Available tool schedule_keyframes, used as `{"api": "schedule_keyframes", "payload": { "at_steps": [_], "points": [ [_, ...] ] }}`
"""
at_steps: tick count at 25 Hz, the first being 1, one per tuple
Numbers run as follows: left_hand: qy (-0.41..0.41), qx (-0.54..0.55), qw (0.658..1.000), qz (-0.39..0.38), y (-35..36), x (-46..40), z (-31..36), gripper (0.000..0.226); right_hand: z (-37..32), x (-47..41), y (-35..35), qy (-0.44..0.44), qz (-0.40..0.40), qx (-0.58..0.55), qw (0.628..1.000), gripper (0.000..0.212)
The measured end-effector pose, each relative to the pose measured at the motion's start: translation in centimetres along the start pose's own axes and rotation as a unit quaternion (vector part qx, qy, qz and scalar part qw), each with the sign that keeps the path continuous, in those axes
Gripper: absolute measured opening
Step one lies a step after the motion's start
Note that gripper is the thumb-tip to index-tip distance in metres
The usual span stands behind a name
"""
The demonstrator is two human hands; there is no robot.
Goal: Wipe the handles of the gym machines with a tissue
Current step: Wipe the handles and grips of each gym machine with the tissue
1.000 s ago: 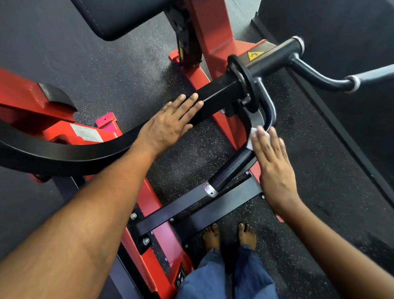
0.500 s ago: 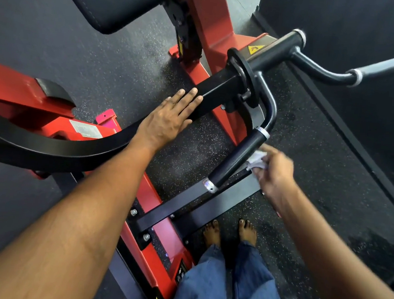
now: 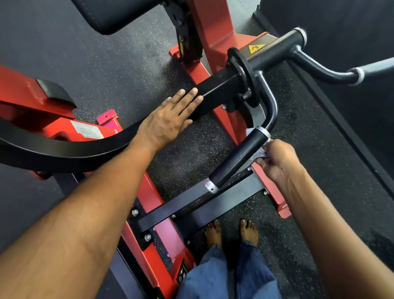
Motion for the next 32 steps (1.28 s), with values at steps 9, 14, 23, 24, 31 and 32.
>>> {"api": "schedule_keyframes", "payload": {
  "at_steps": [9,14,23,24,31,32],
  "points": [
    [-0.001,-0.001,1.000,-0.002,0.3,0.2,0.0,0.055,0.6,0.8,0.4,-0.045,-0.044,0.055,0.997,0.037],
    [-0.003,0.000,1.000,-0.004,0.3,0.2,-0.1,0.056,2.8,1.8,-1.1,-0.019,-0.139,0.010,0.990,0.037],
    [-0.003,-0.007,1.000,-0.006,0.2,0.3,0.0,0.056,4.0,5.9,-3.3,-0.154,-0.002,0.220,0.963,0.036],
    [-0.005,-0.009,1.000,-0.005,0.1,0.1,0.0,0.056,2.4,5.7,-3.7,-0.276,0.059,0.261,0.923,0.042],
    [-0.005,-0.005,1.000,-0.005,0.3,0.5,-0.1,0.056,6.7,3.5,-3.3,-0.625,-0.326,0.661,0.258,0.061],
    [-0.004,-0.005,1.000,-0.007,0.3,0.3,-0.1,0.056,5.5,2.7,-3.2,-0.627,-0.304,0.677,0.239,0.065]
  ]
}}
Point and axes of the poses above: each hand's wrist, its own x-axis away from the middle knuckle, its own y-axis out of the palm, z = x × y, the point moved 3 cm from there along -x, towards the middle knuckle, and after that the axes turned 8 degrees about -x, right-handed, at the moved point
